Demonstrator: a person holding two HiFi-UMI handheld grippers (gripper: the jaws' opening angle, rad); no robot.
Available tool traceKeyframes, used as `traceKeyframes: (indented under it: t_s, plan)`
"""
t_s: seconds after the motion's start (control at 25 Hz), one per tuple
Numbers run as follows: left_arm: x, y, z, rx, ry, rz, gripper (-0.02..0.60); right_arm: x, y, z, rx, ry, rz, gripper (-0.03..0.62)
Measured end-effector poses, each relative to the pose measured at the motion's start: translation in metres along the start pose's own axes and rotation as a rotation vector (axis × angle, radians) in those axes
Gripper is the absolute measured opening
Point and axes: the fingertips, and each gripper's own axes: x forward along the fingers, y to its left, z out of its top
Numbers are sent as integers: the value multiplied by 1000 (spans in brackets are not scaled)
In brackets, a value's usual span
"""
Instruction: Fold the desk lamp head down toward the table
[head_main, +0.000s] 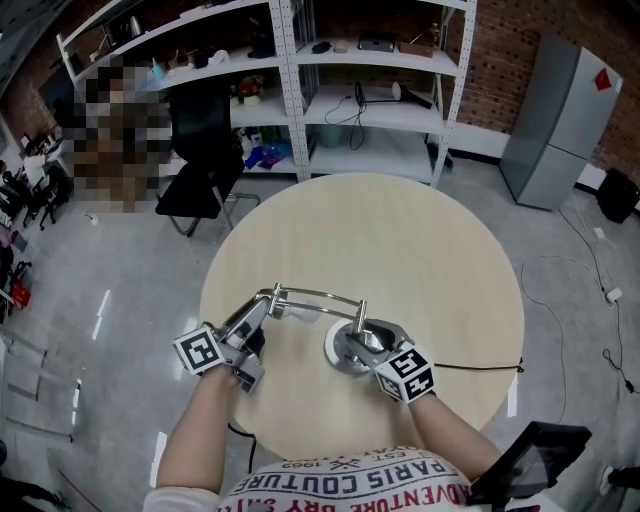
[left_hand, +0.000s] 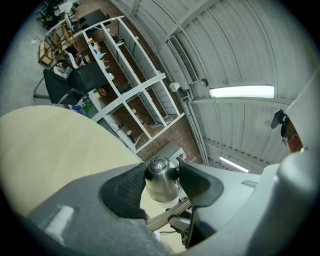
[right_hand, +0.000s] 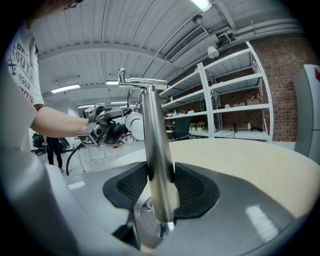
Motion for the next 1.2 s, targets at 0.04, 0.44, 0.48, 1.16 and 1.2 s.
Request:
traceKeyframes:
  t_s: [0.04, 0.44, 0.48, 1.16, 1.2]
  plan:
    - [0, 1, -1, -8, -3, -1, 215, 0, 0, 0, 1, 0, 0, 170]
    - [-1, 9, -12, -127, -38, -32, 210, -1, 4, 5, 6, -8, 0, 170]
    - [0, 10, -14, -132, -40, -35, 210, -1, 4, 5, 6, -8, 0, 170]
    - [3, 27, -36, -245, -93, -66, 206, -2, 1, 1, 11, -17, -9, 170]
    - [3, 29, -37, -251, -96, -66, 206, -2, 1, 1, 12, -16, -8, 170]
